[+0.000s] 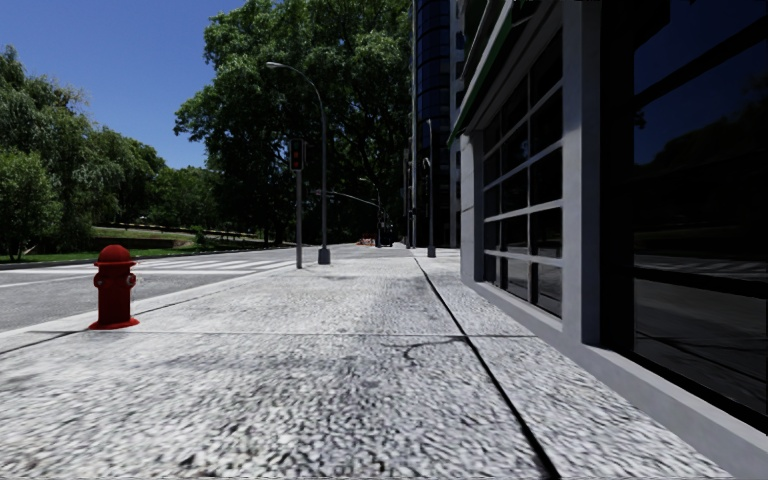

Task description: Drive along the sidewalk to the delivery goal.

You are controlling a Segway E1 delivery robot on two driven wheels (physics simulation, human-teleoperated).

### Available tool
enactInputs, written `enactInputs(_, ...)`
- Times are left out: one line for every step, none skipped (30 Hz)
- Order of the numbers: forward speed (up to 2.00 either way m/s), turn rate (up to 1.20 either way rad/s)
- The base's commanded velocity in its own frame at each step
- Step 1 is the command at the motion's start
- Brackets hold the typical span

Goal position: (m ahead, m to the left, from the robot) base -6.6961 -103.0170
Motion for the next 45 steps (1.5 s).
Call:
enactInputs(2.00, -0.25)
enactInputs(2.00, -0.25)
enactInputs(2.00, -0.30)
enactInputs(2.00, -0.31)
enactInputs(2.00, -0.32)
enactInputs(2.00, -0.32)
enactInputs(2.00, -0.32)
enactInputs(2.00, -0.08)
enactInputs(2.00, 0.00)
enactInputs(2.00, 0.00)
enactInputs(2.00, 0.00)
enactInputs(2.00, 0.00)
enactInputs(2.00, 0.00)
enactInputs(2.00, 0.00)
enactInputs(2.00, 0.00)
enactInputs(2.00, 0.00)
enactInputs(2.00, 0.00)
enactInputs(2.00, 0.00)
enactInputs(2.00, 0.00)
enactInputs(2.00, 0.00)
enactInputs(2.00, 0.00)
enactInputs(2.00, 0.00)
enactInputs(2.00, 0.00)
enactInputs(2.00, 0.00)
enactInputs(2.00, 0.00)
enactInputs(2.00, 0.00)
enactInputs(2.00, 0.00)
enactInputs(2.00, 0.00)
enactInputs(2.00, 0.00)
enactInputs(2.00, 0.00)
enactInputs(2.00, 0.00)
enactInputs(2.00, 0.00)
enactInputs(2.00, 0.00)
enactInputs(2.00, 0.00)
enactInputs(2.00, 0.00)
enactInputs(2.00, 0.00)
enactInputs(2.00, 0.00)
enactInputs(2.00, 0.00)
enactInputs(2.00, 0.00)
enactInputs(2.00, 0.00)
enactInputs(2.00, 0.00)
enactInputs(2.00, 0.00)
enactInputs(2.00, 0.00)
enactInputs(2.00, 0.00)
enactInputs(2.00, 0.00)
